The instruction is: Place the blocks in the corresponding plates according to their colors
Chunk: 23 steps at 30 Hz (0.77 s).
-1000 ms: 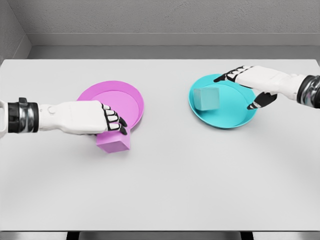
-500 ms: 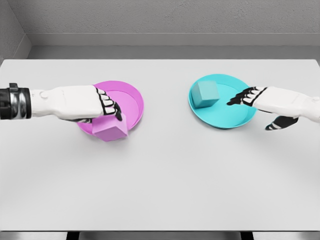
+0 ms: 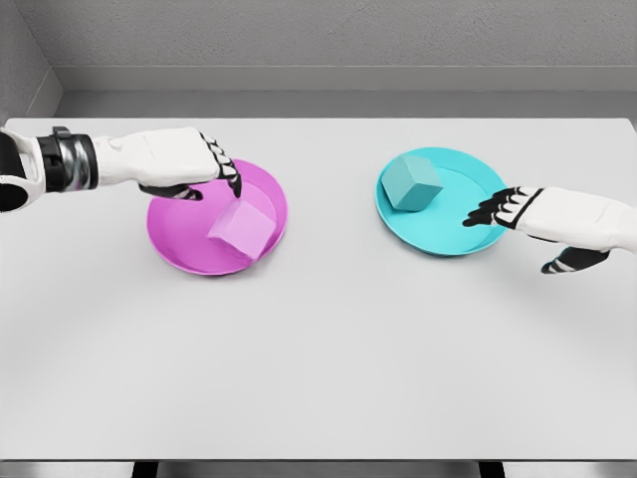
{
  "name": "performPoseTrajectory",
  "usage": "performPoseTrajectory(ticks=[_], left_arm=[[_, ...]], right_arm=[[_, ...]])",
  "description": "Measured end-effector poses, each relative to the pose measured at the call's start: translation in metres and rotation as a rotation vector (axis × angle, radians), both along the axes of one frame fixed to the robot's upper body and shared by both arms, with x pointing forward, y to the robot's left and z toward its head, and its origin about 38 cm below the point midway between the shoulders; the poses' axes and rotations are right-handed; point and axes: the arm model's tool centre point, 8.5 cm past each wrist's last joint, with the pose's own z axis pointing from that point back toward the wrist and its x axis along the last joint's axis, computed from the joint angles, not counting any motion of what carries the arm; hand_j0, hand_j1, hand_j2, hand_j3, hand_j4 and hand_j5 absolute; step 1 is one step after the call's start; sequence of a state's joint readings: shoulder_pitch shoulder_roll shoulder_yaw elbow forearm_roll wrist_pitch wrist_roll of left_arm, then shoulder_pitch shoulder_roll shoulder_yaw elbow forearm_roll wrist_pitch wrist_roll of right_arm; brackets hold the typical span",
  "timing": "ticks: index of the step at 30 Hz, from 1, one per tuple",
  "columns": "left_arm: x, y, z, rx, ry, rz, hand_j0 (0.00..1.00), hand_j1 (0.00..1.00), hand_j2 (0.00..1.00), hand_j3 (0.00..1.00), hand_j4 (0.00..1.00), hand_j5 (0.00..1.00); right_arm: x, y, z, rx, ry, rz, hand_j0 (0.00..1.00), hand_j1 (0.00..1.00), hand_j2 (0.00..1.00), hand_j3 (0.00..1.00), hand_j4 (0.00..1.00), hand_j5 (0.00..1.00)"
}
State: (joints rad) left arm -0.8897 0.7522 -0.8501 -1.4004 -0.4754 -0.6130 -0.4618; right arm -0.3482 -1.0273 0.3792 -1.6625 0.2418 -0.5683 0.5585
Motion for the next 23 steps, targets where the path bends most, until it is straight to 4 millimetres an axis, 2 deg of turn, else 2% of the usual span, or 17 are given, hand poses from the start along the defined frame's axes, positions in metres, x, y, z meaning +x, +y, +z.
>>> performPoseTrajectory(ticks=[1, 2, 3, 7, 10, 13, 19, 22, 23], left_arm=[[0.002, -0.001, -0.002, 0.0, 0.003, 0.005, 0.62, 0.62, 0.62, 0.62, 0.62, 0.62], [0.004, -0.001, -0.003, 0.0, 0.005, 0.011, 0.92, 0.92, 0.92, 0.92, 0.92, 0.92], [0.007, 0.0, -0.003, 0.0, 0.005, 0.017, 1.0, 1.0, 1.0, 1.0, 1.0, 1.0], [0.012, 0.005, 0.002, -0.002, -0.004, 0.035, 1.0, 1.0, 1.0, 1.0, 1.0, 1.0], [0.008, 0.017, 0.004, -0.005, -0.001, 0.052, 1.0, 1.0, 1.0, 1.0, 1.0, 1.0], [-0.008, 0.046, 0.013, 0.01, 0.004, 0.075, 1.0, 1.0, 1.0, 1.0, 1.0, 1.0], [-0.043, 0.109, 0.009, 0.099, 0.057, 0.16, 1.0, 1.0, 1.0, 1.0, 1.0, 1.0], [-0.05, 0.127, 0.016, 0.128, 0.054, 0.19, 1.0, 1.0, 1.0, 1.0, 1.0, 1.0], [-0.053, 0.131, 0.012, 0.135, 0.067, 0.196, 1.0, 1.0, 1.0, 1.0, 1.0, 1.0]], right_arm=[[0.0, 0.0, 0.0, 0.0, -0.001, 0.0, 1.0, 1.0, 1.0, 1.0, 1.0, 1.0], [0.0, 0.0, 0.001, 0.0, -0.002, -0.001, 1.0, 1.0, 1.0, 1.0, 1.0, 1.0], [0.0, -0.001, 0.0, 0.0, 0.0, -0.002, 1.0, 1.0, 1.0, 1.0, 1.0, 1.0], [-0.001, -0.001, -0.002, 0.001, 0.004, -0.004, 1.0, 1.0, 1.0, 1.0, 1.0, 1.0], [-0.001, -0.002, -0.001, 0.001, 0.002, -0.005, 1.0, 1.0, 1.0, 1.0, 1.0, 1.0], [0.0, -0.002, 0.0, 0.002, 0.0, -0.006, 1.0, 1.0, 1.0, 1.0, 1.0, 1.0], [0.0, -0.003, 0.0, 0.003, 0.0, -0.013, 1.0, 1.0, 1.0, 1.0, 1.0, 1.0], [0.001, -0.003, -0.001, 0.006, 0.0, -0.016, 1.0, 1.0, 1.0, 1.0, 1.0, 1.0], [0.002, -0.003, 0.0, 0.007, -0.001, -0.017, 1.0, 1.0, 1.0, 1.0, 1.0, 1.0]])
